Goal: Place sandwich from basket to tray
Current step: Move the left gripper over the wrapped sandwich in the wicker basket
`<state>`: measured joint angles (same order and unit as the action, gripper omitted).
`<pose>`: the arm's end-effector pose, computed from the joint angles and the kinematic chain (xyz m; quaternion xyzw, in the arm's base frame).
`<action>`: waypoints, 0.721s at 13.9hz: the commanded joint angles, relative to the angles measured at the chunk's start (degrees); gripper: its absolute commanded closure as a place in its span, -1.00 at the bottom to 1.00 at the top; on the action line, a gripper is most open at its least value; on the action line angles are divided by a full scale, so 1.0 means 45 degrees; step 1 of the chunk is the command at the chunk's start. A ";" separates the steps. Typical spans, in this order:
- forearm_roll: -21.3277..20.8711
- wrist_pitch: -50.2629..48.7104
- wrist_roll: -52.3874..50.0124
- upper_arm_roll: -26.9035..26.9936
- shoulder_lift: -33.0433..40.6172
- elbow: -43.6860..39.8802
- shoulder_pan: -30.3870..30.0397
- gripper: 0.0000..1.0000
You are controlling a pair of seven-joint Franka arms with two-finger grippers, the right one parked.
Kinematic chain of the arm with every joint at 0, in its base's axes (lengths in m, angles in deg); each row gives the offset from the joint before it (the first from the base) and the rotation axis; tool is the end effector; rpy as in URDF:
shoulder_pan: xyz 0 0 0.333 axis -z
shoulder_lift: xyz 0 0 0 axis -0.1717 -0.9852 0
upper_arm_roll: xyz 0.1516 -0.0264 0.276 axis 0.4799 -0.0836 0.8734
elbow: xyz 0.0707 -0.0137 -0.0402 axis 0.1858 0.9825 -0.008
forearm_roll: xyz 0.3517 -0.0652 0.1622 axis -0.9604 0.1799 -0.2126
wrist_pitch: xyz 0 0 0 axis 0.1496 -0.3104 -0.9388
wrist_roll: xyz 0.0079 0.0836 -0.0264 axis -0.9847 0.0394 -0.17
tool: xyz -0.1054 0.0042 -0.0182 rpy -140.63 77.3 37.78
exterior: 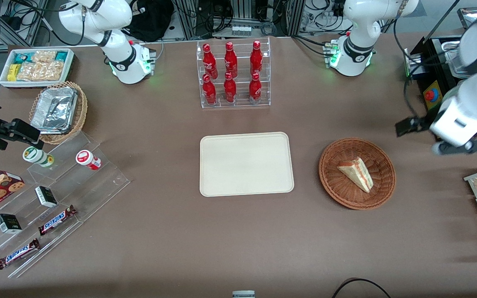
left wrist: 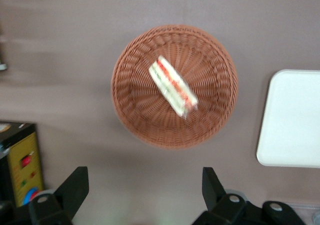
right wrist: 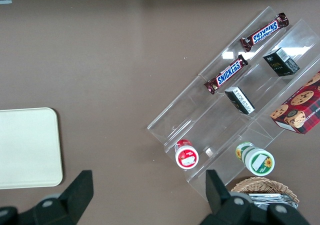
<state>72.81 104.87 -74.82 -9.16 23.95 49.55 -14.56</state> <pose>0.5754 -0.0488 0.5157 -0.9972 -0.0431 0.0589 0.0137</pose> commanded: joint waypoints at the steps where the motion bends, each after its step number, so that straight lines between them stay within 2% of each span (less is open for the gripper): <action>1: -0.0067 0.2566 -0.1763 -0.0040 0.0375 0.2289 0.0119 -1.00; 6: -0.0028 0.5969 -0.5750 -0.0157 0.0121 0.4518 0.0178 -1.00; 10: 0.0031 0.7983 -0.9187 -0.0585 -0.0520 0.5499 0.0275 -1.00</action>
<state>72.89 137.47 -109.84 -10.57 22.59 72.70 -13.86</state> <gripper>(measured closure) 0.000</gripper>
